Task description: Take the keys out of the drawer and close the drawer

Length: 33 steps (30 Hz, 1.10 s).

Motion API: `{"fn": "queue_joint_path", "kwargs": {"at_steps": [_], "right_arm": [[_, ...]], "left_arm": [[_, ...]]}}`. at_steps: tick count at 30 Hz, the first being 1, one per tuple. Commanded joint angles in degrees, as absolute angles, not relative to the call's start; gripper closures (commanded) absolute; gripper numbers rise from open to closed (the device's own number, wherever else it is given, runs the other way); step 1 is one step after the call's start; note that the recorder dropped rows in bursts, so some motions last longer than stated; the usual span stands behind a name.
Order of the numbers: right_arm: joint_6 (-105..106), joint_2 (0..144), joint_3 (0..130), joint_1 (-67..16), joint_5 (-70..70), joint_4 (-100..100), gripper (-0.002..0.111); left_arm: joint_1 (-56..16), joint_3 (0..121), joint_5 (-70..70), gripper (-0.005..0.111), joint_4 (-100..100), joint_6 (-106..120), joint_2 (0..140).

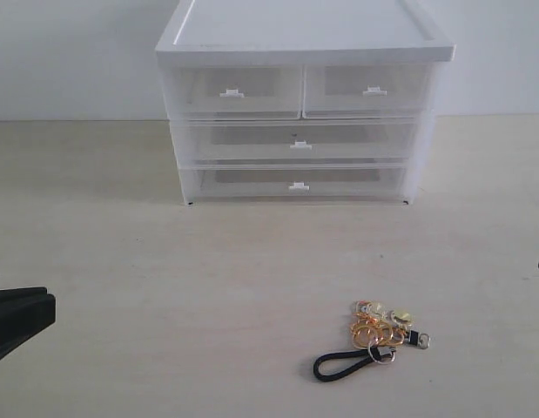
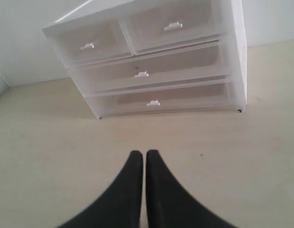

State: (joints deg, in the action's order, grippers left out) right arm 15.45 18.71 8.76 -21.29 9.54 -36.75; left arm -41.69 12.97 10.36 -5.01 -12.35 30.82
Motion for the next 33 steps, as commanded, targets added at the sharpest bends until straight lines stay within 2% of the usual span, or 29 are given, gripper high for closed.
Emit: {"fn": "queue_joint_path", "kwargs": {"at_steps": [1, 15, 17, 22, 25, 27, 33], "right_arm": [[13.43, 18.51, 8.59, -21.13, 9.44, -37.75, 0.109], [13.55, 18.24, 8.59, -21.13, 9.32, -37.75, 0.109], [13.55, 15.9, 8.59, -18.69, 9.59, -37.75, 0.109], [25.43, 5.23, 8.54, -3.78, 9.77, -35.47, 0.109], [31.87, 1.02, 8.54, 1.8, 13.0, -35.23, 0.109], [36.49, 0.0, 8.05, 2.88, 16.51, -35.23, 0.109], [33.88, 0.0, 1.39, 2.76, 12.94, -36.19, 0.109]], "left_arm": [[-41.67, 12.61, 9.01, 0.103, -5.42, -12.92, 30.36], [-41.67, 12.61, 9.04, 0.103, -5.42, -12.52, 30.36], [-41.67, 12.61, 9.04, 0.103, -5.42, -12.52, 30.36], [-41.67, 12.61, 9.04, 0.103, -5.42, -12.52, 30.36], [-41.67, 12.61, 9.04, 0.103, -5.42, -12.52, 30.36], [-41.67, 12.61, 9.04, 0.103, -5.42, -12.52, 30.36], [-41.67, 12.61, 9.04, 0.103, -5.42, -12.52, 30.36]]}}
